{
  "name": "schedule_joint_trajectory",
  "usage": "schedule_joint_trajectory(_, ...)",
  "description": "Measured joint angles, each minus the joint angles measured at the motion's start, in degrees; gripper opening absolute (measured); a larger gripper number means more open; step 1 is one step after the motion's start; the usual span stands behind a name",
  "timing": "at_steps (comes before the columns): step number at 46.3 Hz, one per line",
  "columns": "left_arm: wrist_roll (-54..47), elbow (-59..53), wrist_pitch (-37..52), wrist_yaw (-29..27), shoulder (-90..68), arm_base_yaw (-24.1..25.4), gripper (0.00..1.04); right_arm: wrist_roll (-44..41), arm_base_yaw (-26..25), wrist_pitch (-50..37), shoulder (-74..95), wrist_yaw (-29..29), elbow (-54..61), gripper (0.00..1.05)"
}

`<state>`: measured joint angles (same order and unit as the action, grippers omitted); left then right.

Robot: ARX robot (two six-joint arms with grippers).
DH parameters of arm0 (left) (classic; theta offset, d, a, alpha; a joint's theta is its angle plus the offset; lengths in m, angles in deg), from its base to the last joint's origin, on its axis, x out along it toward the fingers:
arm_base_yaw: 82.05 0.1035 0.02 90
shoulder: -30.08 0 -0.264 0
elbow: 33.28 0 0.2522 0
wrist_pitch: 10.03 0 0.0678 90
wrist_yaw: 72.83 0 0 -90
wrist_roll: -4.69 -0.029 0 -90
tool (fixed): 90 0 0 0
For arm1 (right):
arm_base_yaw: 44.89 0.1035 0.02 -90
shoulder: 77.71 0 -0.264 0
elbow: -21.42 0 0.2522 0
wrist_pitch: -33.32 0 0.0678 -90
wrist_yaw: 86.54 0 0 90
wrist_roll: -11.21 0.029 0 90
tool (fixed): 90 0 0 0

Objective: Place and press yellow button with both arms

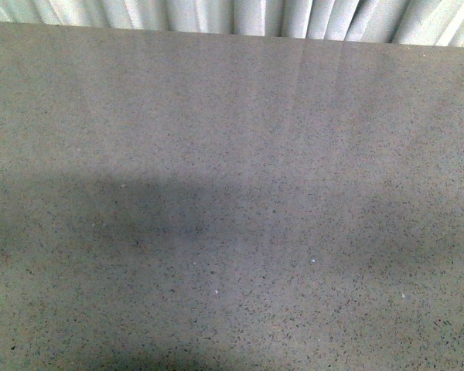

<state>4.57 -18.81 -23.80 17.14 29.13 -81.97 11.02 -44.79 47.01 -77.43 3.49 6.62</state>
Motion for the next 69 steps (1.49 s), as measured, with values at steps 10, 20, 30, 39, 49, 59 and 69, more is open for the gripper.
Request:
schedule_joint_trajectory(10, 0.00, 0.00, 0.00, 0.00, 0.00, 0.00, 0.96, 0.00, 0.00, 0.00, 0.00, 0.00, 0.00, 0.96)
schedule_joint_trajectory(20, 0.00, 0.00, 0.00, 0.00, 0.00, 0.00, 0.96, 0.00, 0.00, 0.00, 0.00, 0.00, 0.00, 0.96)
schedule_joint_trajectory(30, 1.95, 3.87, -9.79, 8.79, -4.76, 2.05, 0.96, 0.02, 0.00, 0.00, 0.00, 0.11, 0.00, 0.96)
schedule_joint_trajectory(39, 3.32, 13.90, -3.54, 15.37, -35.08, 7.45, 0.96, 0.00, 0.00, 0.00, 0.00, 0.07, 0.00, 0.96)
schedule_joint_trajectory(49, 4.48, 18.80, 15.28, 15.54, -62.51, 19.71, 0.96, 0.00, 0.00, 0.00, 0.00, 0.07, 0.00, 0.96)
schedule_joint_trajectory(59, 0.85, 20.72, 21.94, 14.58, -74.62, 25.81, 0.96, 0.00, 0.00, 0.00, 0.00, 0.07, 0.00, 0.96)
schedule_joint_trajectory(69, -0.74, 21.94, 27.36, 12.92, -82.05, 28.15, 0.96, 0.00, 0.00, 0.00, 0.00, 0.07, 0.00, 0.96)
